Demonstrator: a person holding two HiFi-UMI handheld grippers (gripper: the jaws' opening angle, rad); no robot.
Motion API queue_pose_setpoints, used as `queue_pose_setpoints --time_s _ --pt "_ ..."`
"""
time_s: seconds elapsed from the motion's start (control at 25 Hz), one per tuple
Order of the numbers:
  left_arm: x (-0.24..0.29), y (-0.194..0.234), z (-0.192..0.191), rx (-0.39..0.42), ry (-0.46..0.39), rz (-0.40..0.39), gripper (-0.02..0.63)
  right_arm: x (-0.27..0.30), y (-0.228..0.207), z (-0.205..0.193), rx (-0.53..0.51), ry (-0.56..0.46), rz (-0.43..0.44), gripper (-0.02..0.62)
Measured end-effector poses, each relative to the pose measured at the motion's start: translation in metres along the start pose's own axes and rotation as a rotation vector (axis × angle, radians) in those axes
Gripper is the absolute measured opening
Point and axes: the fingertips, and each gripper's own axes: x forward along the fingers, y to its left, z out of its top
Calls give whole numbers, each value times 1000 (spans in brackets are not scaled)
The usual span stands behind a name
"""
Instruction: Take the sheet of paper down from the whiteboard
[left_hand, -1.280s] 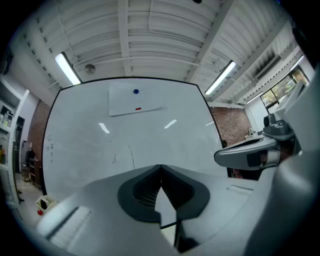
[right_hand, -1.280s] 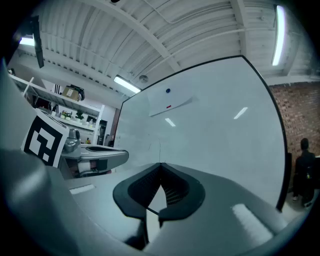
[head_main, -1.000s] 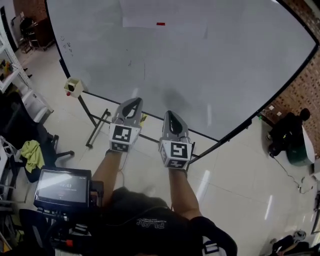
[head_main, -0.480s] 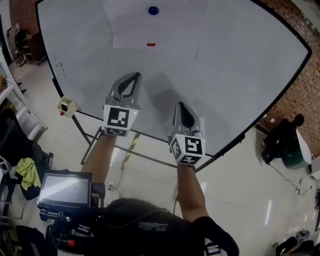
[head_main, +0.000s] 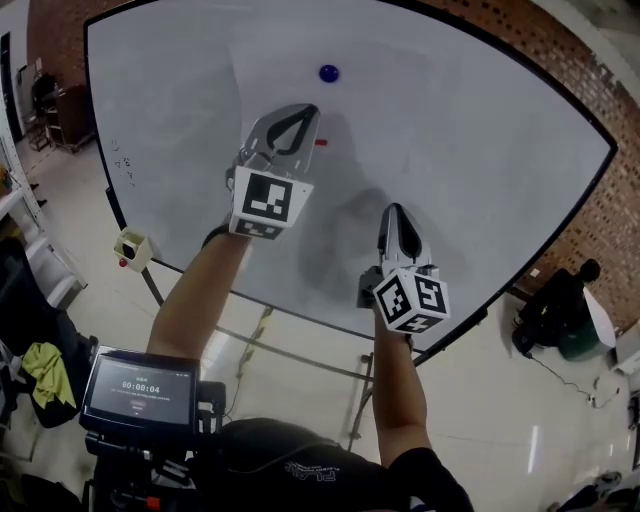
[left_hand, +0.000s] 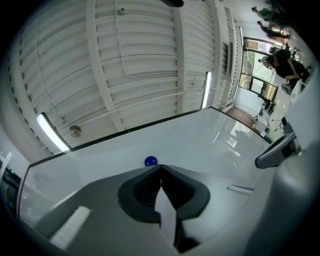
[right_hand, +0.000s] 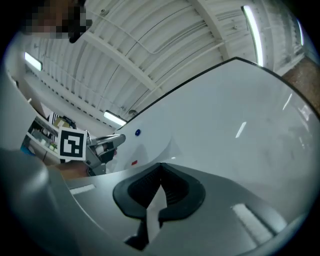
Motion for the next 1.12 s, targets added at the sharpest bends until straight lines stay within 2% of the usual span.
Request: queue_pose_setpoints --time_s 0.08,0.2,0.36,0.56,0.8,1.12 --pt "20 9 -10 -6 24 -18 3 19 -2 3 77 -4 46 14" --pt "32 14 -9 5 32 -40 85 32 -1 15 113 -14 95 17" --pt "37 22 10 18 32 -26 137 36 8 40 172 -27 151 118" --pt "44 23 14 9 45 -28 167 38 6 41 200 -5 142 192" --pt "48 24 20 -11 38 -47 167 47 -2 40 239 12 133 197" --pt "51 19 22 -5 35 -56 167 38 -6 45 236 -7 125 196"
